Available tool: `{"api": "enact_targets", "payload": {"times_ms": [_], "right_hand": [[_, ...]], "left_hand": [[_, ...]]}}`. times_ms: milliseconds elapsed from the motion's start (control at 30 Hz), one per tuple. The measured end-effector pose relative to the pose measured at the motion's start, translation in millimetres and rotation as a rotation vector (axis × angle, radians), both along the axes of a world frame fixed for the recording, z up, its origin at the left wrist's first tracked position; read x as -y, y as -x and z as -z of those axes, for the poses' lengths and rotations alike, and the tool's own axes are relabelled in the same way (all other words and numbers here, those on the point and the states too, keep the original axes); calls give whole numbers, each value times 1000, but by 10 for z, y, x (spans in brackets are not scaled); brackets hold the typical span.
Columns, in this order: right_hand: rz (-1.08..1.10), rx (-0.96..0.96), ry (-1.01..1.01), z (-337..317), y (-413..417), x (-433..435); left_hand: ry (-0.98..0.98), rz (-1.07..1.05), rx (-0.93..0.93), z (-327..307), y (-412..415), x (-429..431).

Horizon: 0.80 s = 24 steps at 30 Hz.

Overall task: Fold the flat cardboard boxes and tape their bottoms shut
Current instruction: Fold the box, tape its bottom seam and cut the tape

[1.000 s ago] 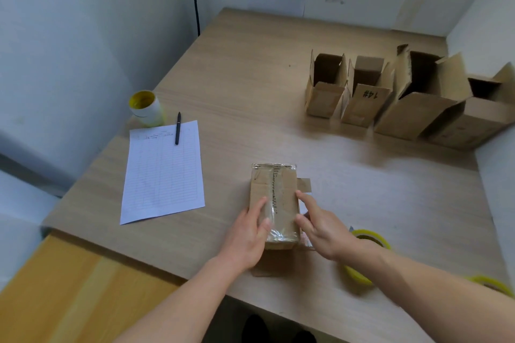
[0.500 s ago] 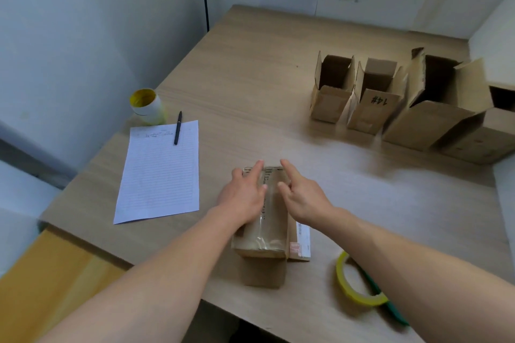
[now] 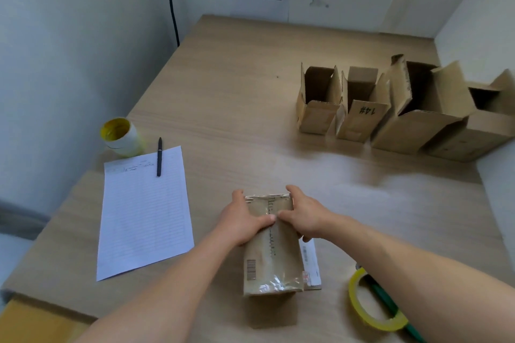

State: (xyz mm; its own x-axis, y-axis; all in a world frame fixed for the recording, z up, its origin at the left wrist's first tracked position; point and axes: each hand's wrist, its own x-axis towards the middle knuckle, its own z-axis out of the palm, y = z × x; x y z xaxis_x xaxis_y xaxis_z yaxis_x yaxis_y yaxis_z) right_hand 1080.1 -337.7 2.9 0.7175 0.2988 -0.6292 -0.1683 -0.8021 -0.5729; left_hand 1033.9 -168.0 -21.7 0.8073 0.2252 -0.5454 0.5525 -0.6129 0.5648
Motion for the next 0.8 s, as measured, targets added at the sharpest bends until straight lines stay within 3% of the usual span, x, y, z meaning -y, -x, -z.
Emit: {"api": "enact_targets", "payload": {"times_ms": [200,367,467,567,667,733,800], "right_hand": [[185,53,-127,-399,-63,31],[434,273,-291,-968,-291,67],[608,303,-462,-1230,-328,154],[662,197,-480,-1282,-255,286],[627,-41,-377,-1025,-146,435],[574,-161,-262,-794,-53,504],[501,-157,-160,-601,50,559]], "left_hand": [[392,-225,-7,-457,-208,-72],[546,-335,328,-1121,-571,-89],[633,-407,512,-1330,-649,-38],[597,-421,501,-1225,-617,19],[546,-383,350,-961,-462,126],[418,-288,229,-742,-312,241],[230,-152,120,-536,-166,365]]}}
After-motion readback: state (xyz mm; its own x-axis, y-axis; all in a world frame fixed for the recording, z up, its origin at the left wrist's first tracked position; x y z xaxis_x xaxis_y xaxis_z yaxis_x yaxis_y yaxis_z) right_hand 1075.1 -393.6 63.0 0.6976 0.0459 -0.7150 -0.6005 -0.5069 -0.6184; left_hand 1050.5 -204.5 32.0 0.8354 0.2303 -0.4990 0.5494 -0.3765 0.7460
